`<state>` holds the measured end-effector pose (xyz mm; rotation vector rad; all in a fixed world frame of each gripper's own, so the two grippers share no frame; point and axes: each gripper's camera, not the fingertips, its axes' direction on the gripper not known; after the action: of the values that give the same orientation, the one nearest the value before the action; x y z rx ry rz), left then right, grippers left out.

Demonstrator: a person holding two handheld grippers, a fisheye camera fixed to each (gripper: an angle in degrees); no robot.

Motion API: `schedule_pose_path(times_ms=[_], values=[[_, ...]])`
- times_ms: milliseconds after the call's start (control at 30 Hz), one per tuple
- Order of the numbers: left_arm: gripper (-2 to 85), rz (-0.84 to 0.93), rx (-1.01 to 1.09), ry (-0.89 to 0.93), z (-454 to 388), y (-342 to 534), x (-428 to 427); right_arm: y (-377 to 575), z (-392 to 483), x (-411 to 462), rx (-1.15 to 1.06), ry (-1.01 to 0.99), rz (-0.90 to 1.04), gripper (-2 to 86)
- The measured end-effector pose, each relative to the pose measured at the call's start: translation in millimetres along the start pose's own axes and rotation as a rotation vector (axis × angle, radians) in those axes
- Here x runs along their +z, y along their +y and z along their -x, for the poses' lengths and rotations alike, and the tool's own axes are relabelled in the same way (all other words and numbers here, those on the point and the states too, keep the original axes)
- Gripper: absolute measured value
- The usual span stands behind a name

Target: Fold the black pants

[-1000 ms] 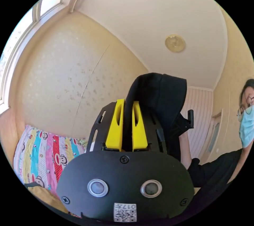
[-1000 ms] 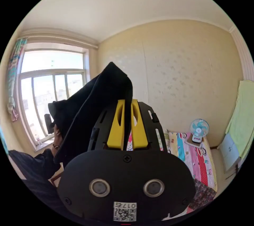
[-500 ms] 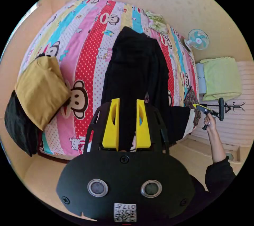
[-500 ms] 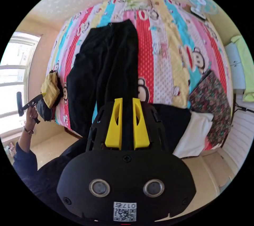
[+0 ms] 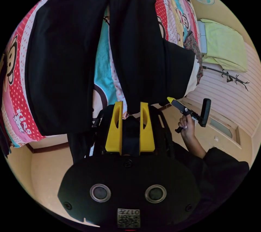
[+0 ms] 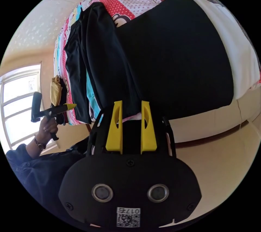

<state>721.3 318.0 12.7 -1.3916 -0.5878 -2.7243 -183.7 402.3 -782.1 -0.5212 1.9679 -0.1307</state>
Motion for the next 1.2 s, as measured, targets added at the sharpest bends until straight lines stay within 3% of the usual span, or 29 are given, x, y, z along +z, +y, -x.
schedule_pose_path(times_ms=[100,200,367,567,733,867,933,1200], values=[[9.8,0.045,0.081,-0.051,-15.8,-14.6,11.9,-7.6,-5.7,14.6,-0.017,0.012,0.071,11.9],[10.0,0.105,0.142,-0.073,-31.2,-24.7,29.4,-9.9,-25.2,35.2,0.117,-0.039,0.117,13.0],[10.1,0.125,0.083,-0.006,-33.2,-24.0,38.9,-10.1,-84.7,65.2,0.362,-0.325,-0.005,12.7],[10.3,0.105,0.038,0.014,-14.2,-2.8,3.1,-19.7,-104.0,83.9,0.375,-0.422,0.0,4.8],[10.9,0.045,0.05,-0.025,-7.1,0.6,-52.8,-17.3,-76.7,34.8,0.142,-0.293,-0.044,2.8],[11.5,0.033,0.043,0.043,-21.8,-9.5,-92.7,-11.7,-43.4,4.9,-0.048,-0.291,-0.113,2.0],[11.8,0.037,0.061,0.075,-33.9,-16.0,-104.3,-14.1,-16.4,2.2,-0.171,-0.198,-0.128,1.6],[19.2,0.166,0.117,-0.096,-80.6,-31.6,-118.8,-21.9,48.4,18.4,-0.555,-0.144,-0.076,1.3]])
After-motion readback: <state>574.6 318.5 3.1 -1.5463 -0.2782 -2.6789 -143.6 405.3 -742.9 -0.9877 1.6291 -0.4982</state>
